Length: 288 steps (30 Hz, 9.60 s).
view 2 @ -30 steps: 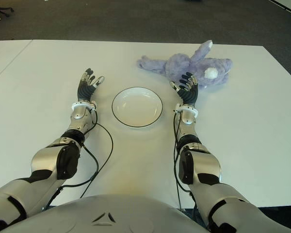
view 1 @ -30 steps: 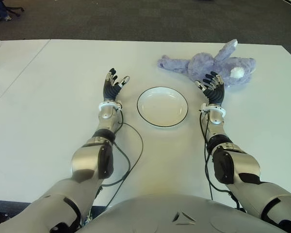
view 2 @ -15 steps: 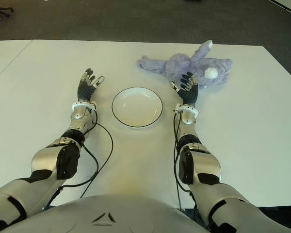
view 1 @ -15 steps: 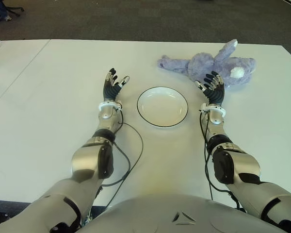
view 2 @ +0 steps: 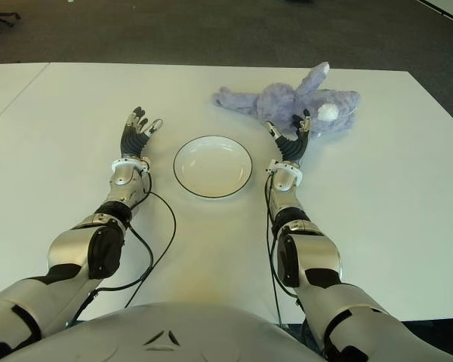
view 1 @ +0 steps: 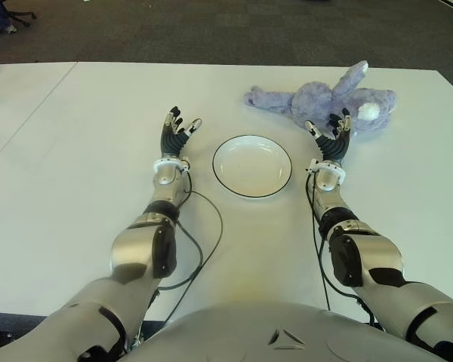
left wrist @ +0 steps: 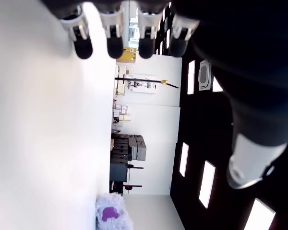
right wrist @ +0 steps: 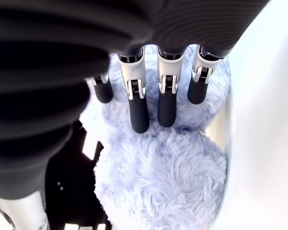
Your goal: Put the doll into the plate.
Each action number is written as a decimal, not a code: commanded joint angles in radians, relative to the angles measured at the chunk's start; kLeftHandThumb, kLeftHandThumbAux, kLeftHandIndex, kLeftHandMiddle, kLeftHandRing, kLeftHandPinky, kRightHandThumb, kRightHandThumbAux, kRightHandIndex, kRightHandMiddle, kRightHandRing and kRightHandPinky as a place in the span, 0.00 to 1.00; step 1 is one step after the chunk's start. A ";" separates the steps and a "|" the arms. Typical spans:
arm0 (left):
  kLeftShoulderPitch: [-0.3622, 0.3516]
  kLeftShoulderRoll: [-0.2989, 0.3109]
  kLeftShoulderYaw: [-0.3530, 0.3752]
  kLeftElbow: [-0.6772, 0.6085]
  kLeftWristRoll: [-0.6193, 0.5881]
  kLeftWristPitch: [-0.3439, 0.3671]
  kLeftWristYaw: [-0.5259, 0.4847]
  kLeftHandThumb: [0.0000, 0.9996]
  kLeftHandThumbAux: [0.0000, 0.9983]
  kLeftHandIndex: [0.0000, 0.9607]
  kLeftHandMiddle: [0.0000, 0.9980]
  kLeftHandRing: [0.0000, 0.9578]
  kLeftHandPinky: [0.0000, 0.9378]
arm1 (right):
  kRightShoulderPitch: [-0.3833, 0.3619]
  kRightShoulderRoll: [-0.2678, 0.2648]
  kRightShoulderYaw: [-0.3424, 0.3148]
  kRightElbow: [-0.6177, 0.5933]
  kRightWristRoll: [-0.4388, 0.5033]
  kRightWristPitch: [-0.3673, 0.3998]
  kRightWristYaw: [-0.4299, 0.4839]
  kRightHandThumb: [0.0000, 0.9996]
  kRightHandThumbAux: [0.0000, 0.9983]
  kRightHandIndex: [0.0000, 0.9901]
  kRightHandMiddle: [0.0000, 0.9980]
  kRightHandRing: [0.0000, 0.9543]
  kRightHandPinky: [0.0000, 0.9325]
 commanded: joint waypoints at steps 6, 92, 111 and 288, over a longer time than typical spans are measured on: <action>0.166 -0.045 -0.009 0.111 0.001 0.143 0.016 0.00 0.67 0.00 0.02 0.03 0.05 | 0.101 0.043 0.147 0.085 -0.160 0.014 -0.293 0.07 0.57 0.00 0.00 0.00 0.00; 0.134 -0.071 -0.005 0.114 0.006 0.174 0.074 0.00 0.64 0.00 0.03 0.04 0.06 | -0.180 -0.381 0.102 0.113 -0.113 0.283 -0.030 0.18 0.59 0.07 0.00 0.00 0.00; 0.134 -0.077 -0.028 0.114 0.017 0.177 0.095 0.00 0.58 0.00 0.03 0.04 0.03 | -0.162 -0.429 0.128 0.130 -0.127 0.354 -0.017 0.17 0.64 0.07 0.00 0.00 0.00; 0.131 -0.088 -0.048 0.116 0.025 0.190 0.091 0.00 0.64 0.00 0.04 0.04 0.03 | -0.168 -0.381 0.187 0.152 -0.178 0.413 0.036 0.83 0.69 0.37 0.52 0.70 0.69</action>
